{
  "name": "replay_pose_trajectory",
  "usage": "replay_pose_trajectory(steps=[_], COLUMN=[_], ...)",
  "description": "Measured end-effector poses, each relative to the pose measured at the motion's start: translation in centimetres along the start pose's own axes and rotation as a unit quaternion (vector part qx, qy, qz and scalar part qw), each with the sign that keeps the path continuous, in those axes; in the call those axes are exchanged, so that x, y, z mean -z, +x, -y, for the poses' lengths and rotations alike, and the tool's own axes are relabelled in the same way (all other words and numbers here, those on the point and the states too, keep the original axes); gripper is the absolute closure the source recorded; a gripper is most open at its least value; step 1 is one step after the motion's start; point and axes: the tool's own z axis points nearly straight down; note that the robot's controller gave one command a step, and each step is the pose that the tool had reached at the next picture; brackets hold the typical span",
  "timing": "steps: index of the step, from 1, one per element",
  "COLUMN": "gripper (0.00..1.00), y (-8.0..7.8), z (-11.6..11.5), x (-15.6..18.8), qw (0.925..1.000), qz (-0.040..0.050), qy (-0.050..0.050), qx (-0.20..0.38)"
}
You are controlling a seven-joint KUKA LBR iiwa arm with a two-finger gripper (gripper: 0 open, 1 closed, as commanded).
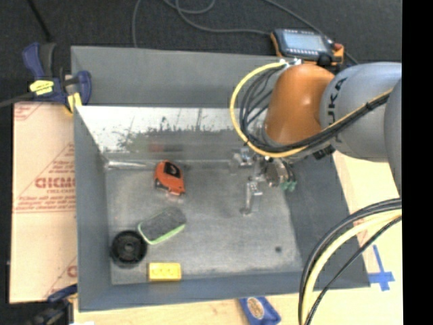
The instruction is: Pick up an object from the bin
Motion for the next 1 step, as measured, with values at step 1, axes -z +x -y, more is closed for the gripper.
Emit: replay_pose_trajectory(steps=[1], gripper=[0.0], y=[-0.68], z=[-2.59], x=[5.26], qw=[1.0], qz=[0.001], qy=[0.002], qx=[-0.002])
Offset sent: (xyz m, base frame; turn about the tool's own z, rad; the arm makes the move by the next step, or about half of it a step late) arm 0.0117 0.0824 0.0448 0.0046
